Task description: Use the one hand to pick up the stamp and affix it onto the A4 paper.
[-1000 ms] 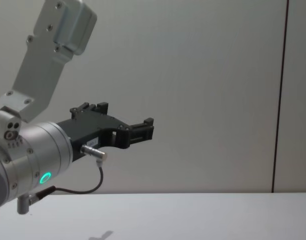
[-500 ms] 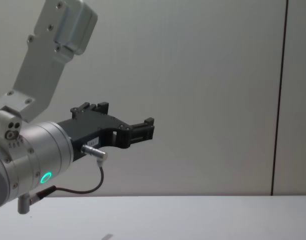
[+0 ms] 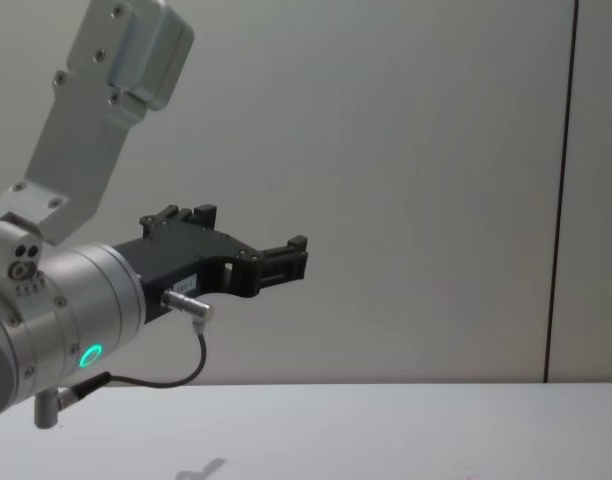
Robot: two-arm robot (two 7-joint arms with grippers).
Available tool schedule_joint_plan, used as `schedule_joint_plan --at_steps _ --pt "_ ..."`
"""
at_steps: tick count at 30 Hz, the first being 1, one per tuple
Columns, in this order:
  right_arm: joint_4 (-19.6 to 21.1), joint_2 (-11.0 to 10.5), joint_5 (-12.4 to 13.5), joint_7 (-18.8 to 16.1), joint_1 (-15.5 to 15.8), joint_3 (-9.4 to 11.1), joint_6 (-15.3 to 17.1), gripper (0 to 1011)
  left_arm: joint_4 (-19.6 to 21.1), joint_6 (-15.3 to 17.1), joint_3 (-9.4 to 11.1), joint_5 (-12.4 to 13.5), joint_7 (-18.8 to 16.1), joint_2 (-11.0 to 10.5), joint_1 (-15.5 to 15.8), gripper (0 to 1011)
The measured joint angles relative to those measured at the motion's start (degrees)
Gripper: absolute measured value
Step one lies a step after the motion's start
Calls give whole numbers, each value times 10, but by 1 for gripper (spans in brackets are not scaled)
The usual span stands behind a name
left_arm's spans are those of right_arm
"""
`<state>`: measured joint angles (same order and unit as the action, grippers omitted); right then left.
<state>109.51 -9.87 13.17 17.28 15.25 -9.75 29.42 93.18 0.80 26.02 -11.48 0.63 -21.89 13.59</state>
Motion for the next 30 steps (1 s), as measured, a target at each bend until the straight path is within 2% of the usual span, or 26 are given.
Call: schedule_joint_plan --at_steps 7,13,18,23,30 --pt "31 -1 -31 -26 -4 -5 -17 218 0 0 0 0 0 0 0 1001" --pt "45 -2 -45 -53 -11 -8 -17 218 0 0 0 0 0 0 0 1001" --pt "49 -2 -54 -95 -21 -14 -3 218 0 0 0 0 0 0 0 1002" --pt "48 -2 -57 -123 -30 -18 10 218 0 0 0 0 0 0 0 1001" --pt "31 0 -65 -186 -48 -28 42 218 0 0 0 0 0 0 0 1001"
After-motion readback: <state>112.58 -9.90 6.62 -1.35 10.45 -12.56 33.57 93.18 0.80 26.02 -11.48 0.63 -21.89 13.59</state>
